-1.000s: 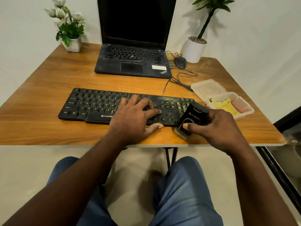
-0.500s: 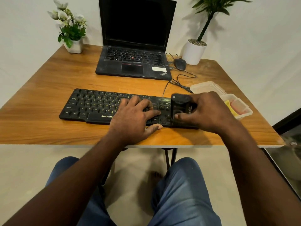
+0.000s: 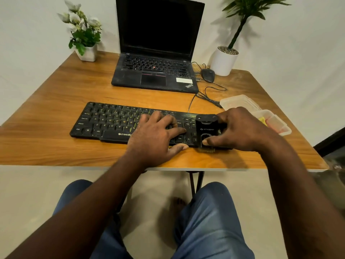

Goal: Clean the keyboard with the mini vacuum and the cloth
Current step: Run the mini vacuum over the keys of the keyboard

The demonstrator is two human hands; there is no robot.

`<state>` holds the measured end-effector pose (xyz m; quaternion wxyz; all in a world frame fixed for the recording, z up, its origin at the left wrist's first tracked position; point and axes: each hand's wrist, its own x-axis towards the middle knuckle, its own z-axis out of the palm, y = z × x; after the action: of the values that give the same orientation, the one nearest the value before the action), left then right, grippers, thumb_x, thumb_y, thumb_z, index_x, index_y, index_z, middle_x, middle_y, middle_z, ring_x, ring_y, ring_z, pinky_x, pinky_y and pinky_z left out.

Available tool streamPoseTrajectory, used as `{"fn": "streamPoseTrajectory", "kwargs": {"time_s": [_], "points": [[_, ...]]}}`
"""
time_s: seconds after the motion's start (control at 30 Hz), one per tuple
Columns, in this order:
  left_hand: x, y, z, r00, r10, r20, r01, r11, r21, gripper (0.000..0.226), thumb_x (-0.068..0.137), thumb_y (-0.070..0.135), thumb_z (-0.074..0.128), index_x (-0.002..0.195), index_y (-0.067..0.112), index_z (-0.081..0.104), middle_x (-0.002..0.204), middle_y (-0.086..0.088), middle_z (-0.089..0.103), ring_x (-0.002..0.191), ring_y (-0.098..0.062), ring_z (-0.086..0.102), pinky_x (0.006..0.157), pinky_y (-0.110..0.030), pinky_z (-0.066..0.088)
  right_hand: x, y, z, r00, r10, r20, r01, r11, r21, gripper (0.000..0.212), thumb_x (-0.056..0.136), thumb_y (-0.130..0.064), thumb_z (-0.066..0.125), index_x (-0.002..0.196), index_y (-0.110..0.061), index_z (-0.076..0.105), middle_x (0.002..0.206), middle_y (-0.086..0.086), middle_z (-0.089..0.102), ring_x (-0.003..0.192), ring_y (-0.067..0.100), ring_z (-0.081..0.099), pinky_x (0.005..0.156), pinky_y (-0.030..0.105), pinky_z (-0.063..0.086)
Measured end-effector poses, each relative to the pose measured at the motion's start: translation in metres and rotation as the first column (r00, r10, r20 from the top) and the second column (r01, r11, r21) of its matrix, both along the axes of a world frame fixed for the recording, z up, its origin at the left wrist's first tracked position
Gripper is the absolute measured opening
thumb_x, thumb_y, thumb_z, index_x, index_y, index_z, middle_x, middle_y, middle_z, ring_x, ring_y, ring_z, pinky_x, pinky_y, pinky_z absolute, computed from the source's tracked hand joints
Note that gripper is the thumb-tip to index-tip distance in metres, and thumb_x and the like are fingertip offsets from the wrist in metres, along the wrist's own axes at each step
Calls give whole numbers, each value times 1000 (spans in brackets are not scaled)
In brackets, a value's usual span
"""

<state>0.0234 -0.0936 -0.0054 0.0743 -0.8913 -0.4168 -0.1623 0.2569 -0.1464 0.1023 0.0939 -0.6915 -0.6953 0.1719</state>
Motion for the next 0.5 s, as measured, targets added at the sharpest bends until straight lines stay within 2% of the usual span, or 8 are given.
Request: {"fn": "streamPoseTrajectory", "kwargs": {"time_s": [0.13,0.27,0.4,0.5], "points": [[0,0,1,1000,-1,-7,1,1000,-14,67,93,80,30,144,43,53,135,4,53,122,-21,41,98,-46,38,-2,1,-10,998,-55,29,49,979,198,52,76,-46,86,124,-29,73,100,-3,76,87,14,66,77,42,59],[0,-1,2,1000,2,-14,-3,1000,-18,68,93,81,28,144,43,53,136,4,52,123,-22,42,98,-46,38,0,0,-3,1000,16,8,-16,1000,21,53,73,-46,88,122,-29,75,95,-9,76,83,10,68,77,44,60],[0,-2,3,1000,7,-22,-7,1000,-25,69,93,81,26,145,44,51,137,4,51,124,-22,41,99,-46,37,-4,3,-4,996,-41,81,27,985,171,51,76,-47,86,123,-30,74,97,-8,74,83,11,63,73,39,57],[1,-2,2,1000,4,-14,-4,1000,-13,68,93,81,28,145,43,52,136,4,52,123,-21,41,99,-46,37,1,-1,-5,1000,6,-17,-6,1000,26,53,74,-43,89,122,-29,74,98,-8,75,85,9,66,77,40,59]]}}
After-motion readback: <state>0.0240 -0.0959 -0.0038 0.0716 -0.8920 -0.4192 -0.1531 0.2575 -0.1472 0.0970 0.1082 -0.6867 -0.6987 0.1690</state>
